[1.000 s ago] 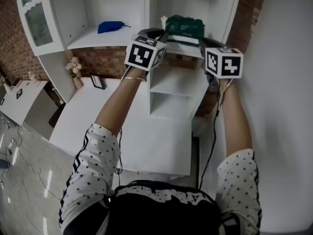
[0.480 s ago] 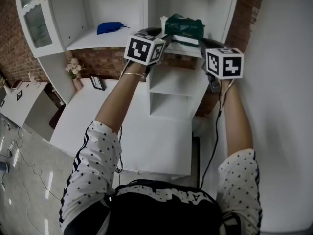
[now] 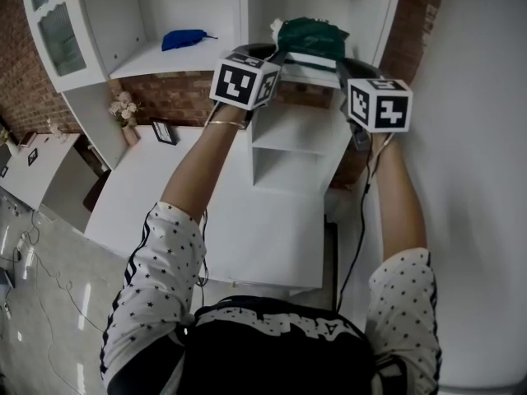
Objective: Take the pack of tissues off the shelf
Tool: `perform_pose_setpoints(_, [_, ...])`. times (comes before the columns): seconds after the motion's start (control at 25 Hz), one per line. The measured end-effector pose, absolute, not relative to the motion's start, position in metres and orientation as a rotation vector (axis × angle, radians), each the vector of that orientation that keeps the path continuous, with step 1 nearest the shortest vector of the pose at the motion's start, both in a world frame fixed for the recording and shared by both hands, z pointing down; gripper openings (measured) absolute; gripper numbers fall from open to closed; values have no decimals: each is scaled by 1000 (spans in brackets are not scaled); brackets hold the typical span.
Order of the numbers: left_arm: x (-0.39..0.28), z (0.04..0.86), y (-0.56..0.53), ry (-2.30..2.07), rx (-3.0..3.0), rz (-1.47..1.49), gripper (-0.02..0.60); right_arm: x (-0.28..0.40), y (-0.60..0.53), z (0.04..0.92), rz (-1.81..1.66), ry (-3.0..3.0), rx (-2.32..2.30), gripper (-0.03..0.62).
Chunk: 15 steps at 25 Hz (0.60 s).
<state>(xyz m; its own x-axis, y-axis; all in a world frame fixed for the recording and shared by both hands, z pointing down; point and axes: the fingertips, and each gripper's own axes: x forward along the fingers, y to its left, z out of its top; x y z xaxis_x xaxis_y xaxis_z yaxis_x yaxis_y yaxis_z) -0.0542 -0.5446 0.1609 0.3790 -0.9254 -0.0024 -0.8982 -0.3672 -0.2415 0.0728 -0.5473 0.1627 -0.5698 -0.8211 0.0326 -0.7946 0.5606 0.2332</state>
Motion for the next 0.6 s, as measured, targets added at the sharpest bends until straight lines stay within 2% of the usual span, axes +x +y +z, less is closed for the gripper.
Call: perform_pose_setpoints(0.6, [-49,167,-508,1592,-2247,-152,67,75,-516,167,-482,-2670,1496,61])
